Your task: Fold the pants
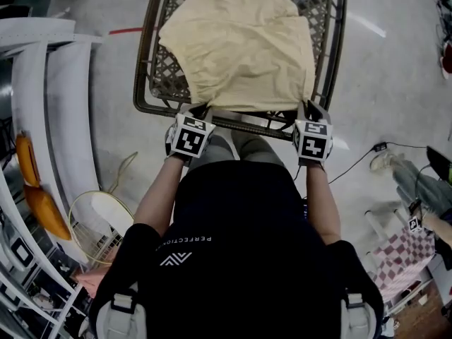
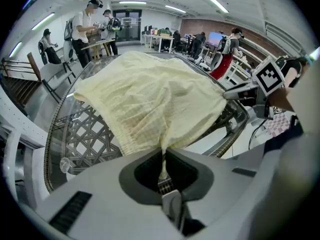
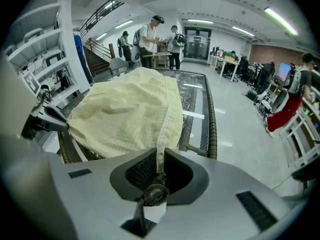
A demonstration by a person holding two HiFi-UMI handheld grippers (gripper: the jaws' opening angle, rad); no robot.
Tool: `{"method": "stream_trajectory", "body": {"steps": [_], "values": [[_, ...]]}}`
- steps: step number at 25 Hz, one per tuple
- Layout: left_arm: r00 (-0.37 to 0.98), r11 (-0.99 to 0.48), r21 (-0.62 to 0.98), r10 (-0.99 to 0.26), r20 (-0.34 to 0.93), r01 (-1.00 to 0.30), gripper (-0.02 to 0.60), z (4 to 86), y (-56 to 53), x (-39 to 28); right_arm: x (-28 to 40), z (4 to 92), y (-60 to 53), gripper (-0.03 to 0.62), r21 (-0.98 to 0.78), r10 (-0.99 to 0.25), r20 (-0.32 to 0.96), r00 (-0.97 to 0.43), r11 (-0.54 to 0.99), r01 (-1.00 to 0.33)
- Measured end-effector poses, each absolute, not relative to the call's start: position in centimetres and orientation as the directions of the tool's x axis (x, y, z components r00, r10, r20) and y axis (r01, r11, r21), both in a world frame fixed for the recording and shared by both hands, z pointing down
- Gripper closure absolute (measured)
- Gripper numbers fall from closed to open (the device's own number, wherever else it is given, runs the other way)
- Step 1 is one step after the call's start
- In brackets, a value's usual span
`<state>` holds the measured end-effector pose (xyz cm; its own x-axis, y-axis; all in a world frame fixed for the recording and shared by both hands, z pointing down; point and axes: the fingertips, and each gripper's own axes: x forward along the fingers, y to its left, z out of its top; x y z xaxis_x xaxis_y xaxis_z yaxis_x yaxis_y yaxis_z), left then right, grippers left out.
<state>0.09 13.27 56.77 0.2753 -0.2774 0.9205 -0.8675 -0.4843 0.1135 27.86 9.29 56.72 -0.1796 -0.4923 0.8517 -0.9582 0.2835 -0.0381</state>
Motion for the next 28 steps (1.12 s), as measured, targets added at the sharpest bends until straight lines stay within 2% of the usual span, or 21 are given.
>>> {"method": "stream_trajectory", "body": {"steps": [6, 18, 28], "values": [[0.32, -0.465, 0.171, -0.263, 0.91, -0.869, 0.557, 55.8, 13.2, 0.1, 28.3, 56.0, 9.0, 0.539, -0.075, -0.506, 0.838, -0.205, 0.265, -0.961], [0.337, -0.451, 0.146, -0.38, 0.861, -0.881, 0.557, 51.9, 12.4, 0.3, 28.4, 51.5, 5.4, 0.54, -0.061, -0.625, 0.751, -0.214, 0.258, -0.964], [0.395, -0.47, 0.181, -0.408, 0.823, -0.864, 0.557, 49.2, 10.8, -0.3, 27.3, 47.0, 1.0, 0.54, -0.072, -0.715, 0.667, -0.212, 0.221, -0.973]]}}
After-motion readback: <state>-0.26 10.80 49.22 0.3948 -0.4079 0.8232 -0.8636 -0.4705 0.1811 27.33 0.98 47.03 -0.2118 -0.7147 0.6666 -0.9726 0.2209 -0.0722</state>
